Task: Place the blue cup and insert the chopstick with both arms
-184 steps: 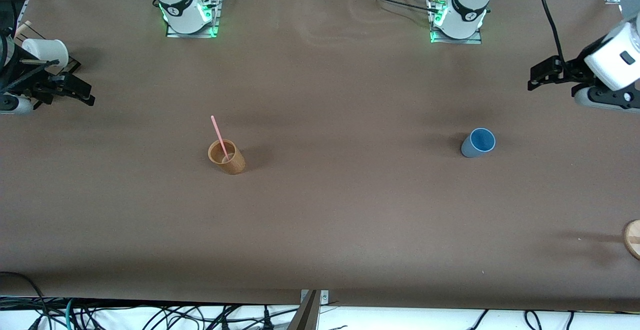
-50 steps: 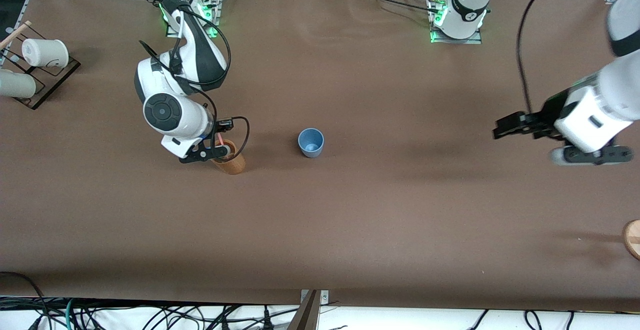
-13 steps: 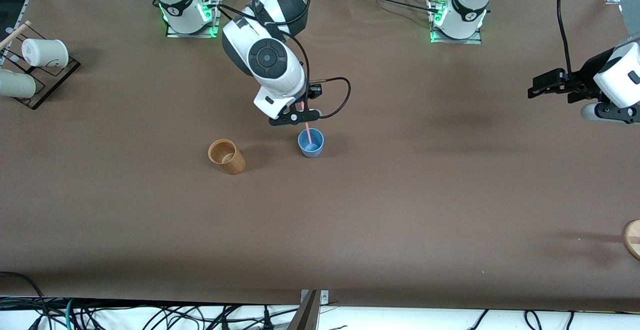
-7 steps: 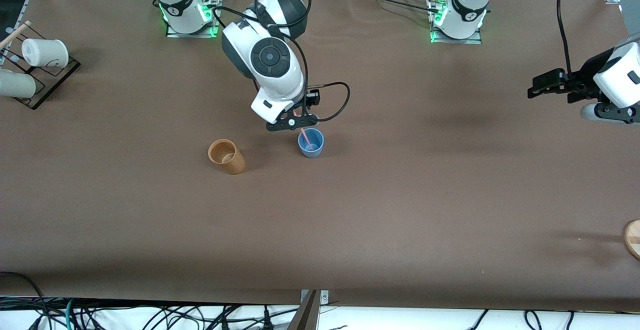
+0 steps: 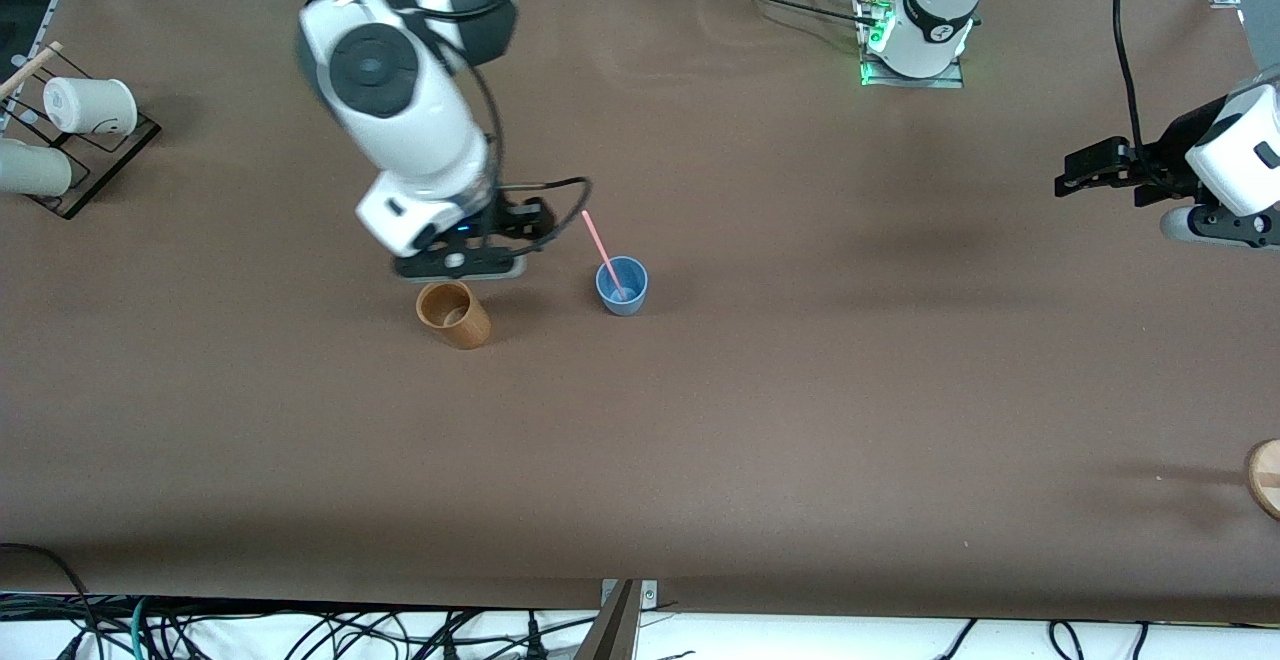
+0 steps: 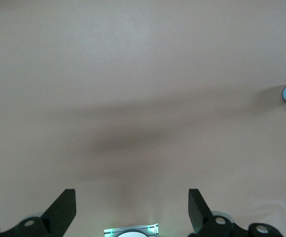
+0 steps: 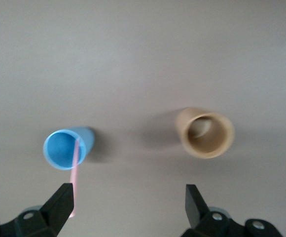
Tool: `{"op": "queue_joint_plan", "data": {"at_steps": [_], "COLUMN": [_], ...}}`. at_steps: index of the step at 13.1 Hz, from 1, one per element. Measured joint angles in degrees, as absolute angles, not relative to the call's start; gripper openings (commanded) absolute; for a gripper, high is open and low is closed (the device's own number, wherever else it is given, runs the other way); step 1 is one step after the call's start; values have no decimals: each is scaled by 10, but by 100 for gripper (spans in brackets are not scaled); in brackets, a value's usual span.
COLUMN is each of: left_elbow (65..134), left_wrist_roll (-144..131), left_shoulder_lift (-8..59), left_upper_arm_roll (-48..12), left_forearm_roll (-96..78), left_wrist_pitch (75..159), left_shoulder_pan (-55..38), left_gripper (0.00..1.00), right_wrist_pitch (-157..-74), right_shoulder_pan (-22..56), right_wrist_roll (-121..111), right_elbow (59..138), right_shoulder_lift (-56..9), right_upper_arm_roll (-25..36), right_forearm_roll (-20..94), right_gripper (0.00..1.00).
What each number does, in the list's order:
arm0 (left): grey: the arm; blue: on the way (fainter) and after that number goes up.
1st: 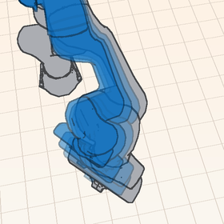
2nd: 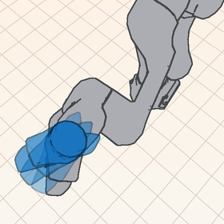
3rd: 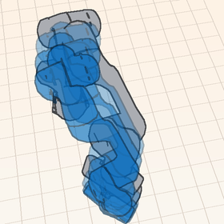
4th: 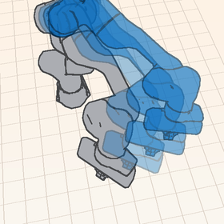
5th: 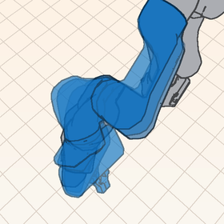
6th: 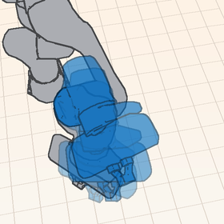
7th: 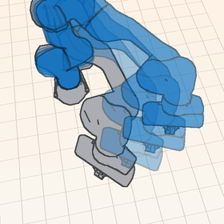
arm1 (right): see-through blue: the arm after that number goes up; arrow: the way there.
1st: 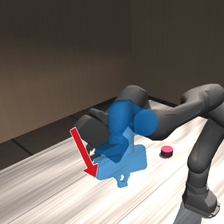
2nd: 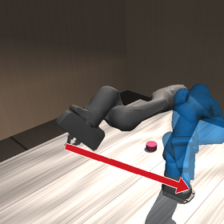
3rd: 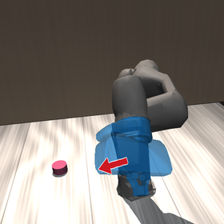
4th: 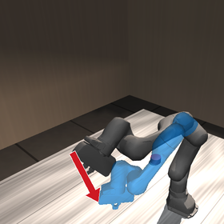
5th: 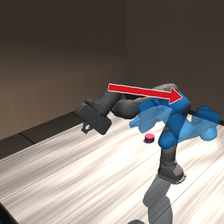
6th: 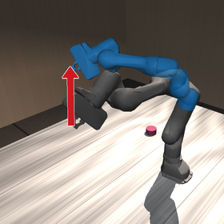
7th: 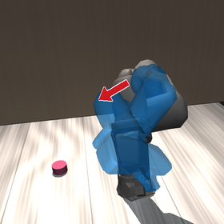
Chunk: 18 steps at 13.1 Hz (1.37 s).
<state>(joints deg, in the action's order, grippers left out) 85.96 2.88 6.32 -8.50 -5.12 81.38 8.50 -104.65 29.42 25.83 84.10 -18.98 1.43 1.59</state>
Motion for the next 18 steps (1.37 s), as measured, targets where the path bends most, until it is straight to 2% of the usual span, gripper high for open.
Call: {"op": "queue_joint_plan", "data": {"at_steps": [2, 4, 8, 10, 13, 18], "left_elbow": [860, 860, 860, 860, 860, 860], "left_wrist_roll": [29, 29, 29, 29, 29, 29], "left_shoulder_lift": [63, 63, 63, 63, 63, 63], "left_upper_arm_roll": [-85, -85, -85, -85, -85, -85], "left_forearm_roll": [-51, -51, -51, -51, -51, -51], "left_wrist_pitch": [814, 814, 814, 814, 814, 814], "left_shoulder_pan": [85, 85, 85, 85, 85, 85], "left_gripper": [100, 100, 100, 100, 100, 100], "right_wrist_pitch": [-1040, -1029, -982, -956, -966, -967], "right_shoulder_pan": [292, 260, 100, 53, 31, 29], "right_wrist_roll": [206, 171, 107, 52, -21, -26], "right_elbow": [841, 841, 852, 901, 958, 961], "right_shoulder_lift": [-175, -155, -85, -37, -5, -5], "right_upper_arm_roll": [65, 84, 45, 13, 6, 6], "right_forearm_roll": [21, 26, 33, 33, 32, 11], "right_gripper": [100, 100, 100, 100, 100, 100]}}
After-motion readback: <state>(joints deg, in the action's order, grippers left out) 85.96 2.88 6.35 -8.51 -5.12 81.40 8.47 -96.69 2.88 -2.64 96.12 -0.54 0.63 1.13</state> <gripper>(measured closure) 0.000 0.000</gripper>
